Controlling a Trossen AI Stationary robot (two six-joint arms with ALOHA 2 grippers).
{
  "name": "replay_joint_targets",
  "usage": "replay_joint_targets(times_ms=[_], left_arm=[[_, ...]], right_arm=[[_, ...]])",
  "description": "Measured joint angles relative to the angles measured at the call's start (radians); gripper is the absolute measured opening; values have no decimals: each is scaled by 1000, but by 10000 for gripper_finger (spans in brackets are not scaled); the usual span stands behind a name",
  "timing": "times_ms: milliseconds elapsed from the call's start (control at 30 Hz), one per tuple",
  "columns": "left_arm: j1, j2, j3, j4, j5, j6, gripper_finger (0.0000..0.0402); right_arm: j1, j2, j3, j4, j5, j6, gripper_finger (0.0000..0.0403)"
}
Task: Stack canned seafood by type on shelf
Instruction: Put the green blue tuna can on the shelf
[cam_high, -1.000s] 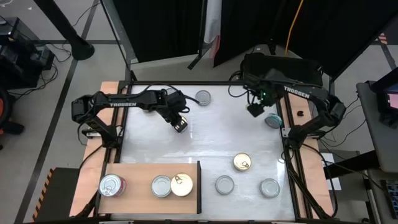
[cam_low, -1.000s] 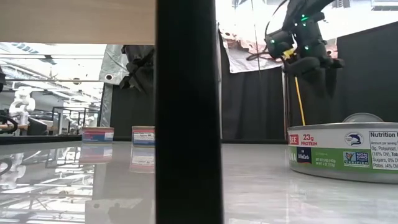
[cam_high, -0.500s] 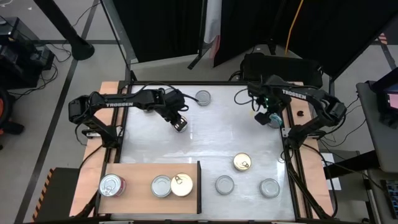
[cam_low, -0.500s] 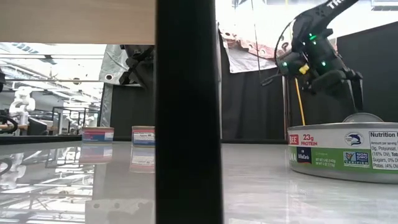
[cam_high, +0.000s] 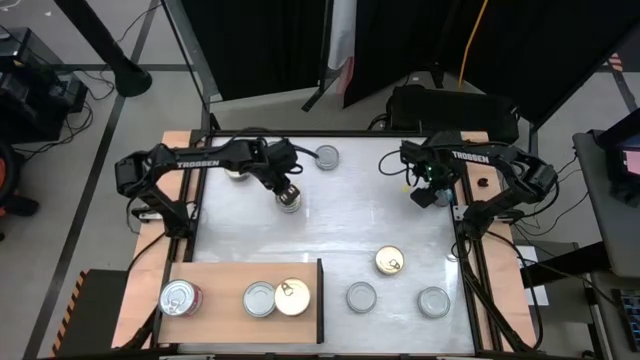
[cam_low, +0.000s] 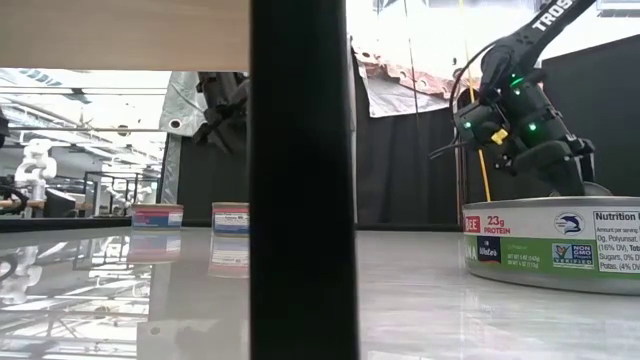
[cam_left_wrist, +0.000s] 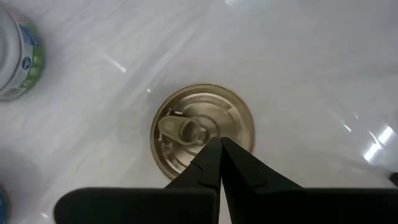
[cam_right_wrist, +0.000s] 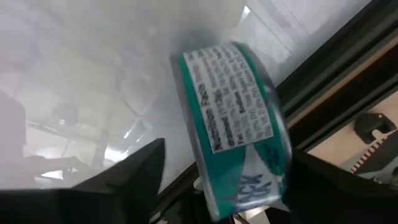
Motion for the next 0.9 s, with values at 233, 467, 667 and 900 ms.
replay_joint_targets(times_ms=[233, 467, 667, 900], left_arm=[[39, 46, 0, -88, 39, -80, 11], [39, 51, 0, -103, 24, -77, 11], [28, 50, 0, -117, 74, -84, 11], [-14, -27, 6, -89, 319, -146, 11]], right_arm=[[1, 0, -2, 21, -6, 54, 116], [19, 0, -1, 19, -41, 73, 118], [65, -5, 86, -54, -190, 82, 118], [192, -95, 356, 85, -440, 311, 118]])
